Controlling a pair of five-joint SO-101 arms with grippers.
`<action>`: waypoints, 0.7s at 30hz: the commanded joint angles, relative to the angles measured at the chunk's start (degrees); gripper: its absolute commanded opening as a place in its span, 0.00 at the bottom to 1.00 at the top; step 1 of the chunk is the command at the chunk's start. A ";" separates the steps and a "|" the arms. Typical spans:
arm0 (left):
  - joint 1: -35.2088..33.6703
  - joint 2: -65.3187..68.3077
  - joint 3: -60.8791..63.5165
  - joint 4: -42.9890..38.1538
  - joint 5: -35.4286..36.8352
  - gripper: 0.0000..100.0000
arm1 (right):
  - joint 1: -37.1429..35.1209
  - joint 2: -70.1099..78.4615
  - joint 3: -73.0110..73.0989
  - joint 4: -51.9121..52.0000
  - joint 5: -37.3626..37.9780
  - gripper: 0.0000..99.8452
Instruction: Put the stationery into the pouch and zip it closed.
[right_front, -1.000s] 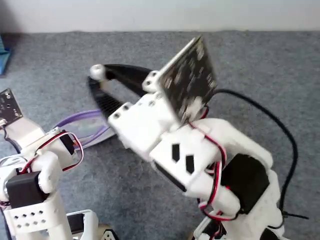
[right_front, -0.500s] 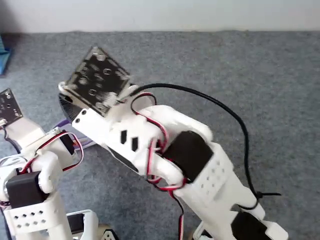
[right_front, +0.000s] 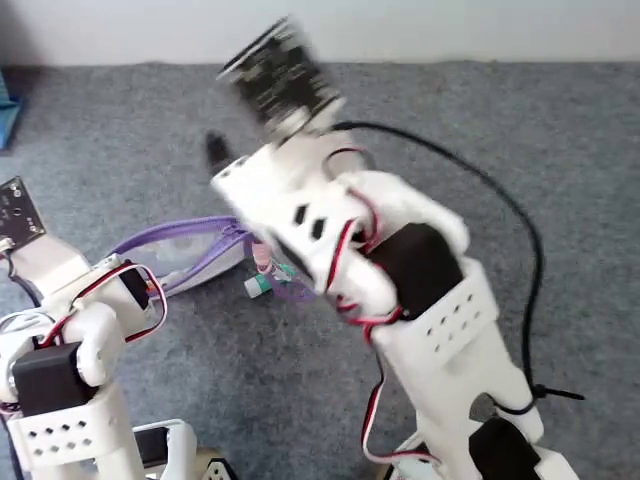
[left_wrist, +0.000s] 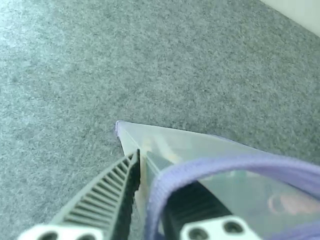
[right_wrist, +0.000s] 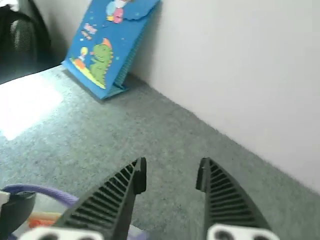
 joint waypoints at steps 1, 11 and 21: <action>-0.26 1.05 0.66 -0.88 0.62 0.01 | 7.69 0.40 1.85 3.56 -11.87 0.12; -0.26 1.05 0.75 -1.05 0.62 0.01 | 13.49 20.62 9.23 17.89 -39.74 0.24; -0.26 1.05 0.84 -1.05 0.62 0.01 | 11.21 37.49 3.52 18.07 -46.07 0.25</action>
